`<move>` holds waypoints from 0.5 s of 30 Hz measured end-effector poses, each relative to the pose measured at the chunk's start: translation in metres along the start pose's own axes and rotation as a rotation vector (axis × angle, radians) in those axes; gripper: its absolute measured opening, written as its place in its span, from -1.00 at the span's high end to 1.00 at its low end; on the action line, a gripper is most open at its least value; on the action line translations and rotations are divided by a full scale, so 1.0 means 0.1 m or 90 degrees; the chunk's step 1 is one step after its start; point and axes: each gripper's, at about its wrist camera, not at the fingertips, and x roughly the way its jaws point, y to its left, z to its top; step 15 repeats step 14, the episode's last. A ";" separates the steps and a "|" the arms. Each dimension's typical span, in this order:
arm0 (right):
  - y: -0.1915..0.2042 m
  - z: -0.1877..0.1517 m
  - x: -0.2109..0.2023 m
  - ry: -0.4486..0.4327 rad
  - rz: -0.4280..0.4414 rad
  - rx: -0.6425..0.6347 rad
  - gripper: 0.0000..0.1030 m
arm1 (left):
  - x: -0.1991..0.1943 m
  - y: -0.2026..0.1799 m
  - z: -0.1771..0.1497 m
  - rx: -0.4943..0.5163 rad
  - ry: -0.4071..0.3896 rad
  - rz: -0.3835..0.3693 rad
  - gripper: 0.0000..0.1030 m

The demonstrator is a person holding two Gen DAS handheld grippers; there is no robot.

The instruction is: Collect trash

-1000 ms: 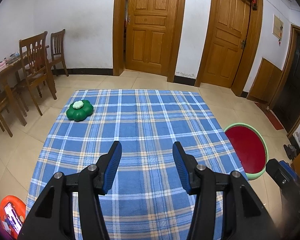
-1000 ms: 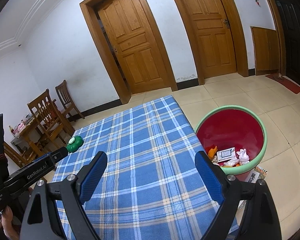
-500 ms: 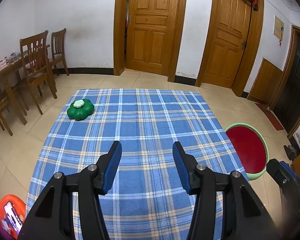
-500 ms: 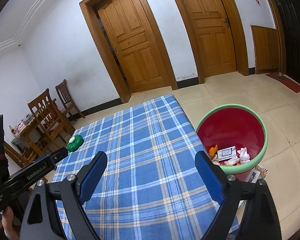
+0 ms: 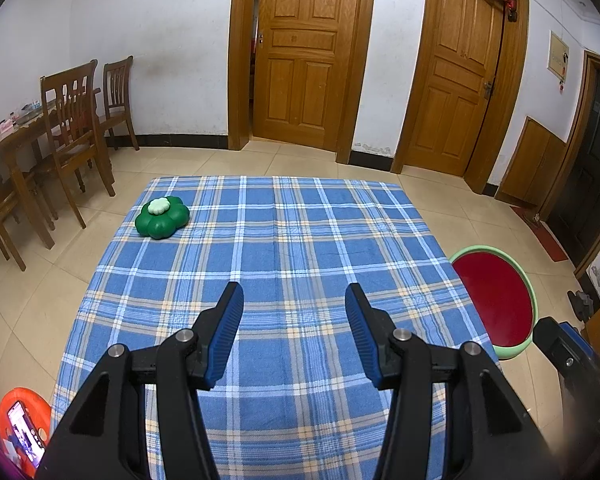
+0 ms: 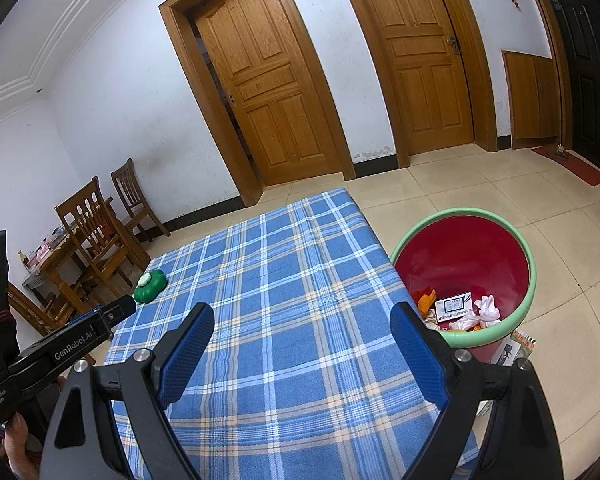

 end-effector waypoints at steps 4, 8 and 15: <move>0.00 0.00 0.00 0.001 0.000 0.000 -0.78 | 0.00 0.00 0.00 0.000 0.000 0.000 -0.03; 0.02 -0.01 0.00 0.003 0.000 -0.001 -0.78 | 0.00 0.01 0.00 0.000 0.000 0.000 -0.03; 0.03 -0.03 0.03 0.003 -0.006 -0.002 -0.89 | 0.01 0.07 -0.04 -0.007 0.003 0.006 -0.03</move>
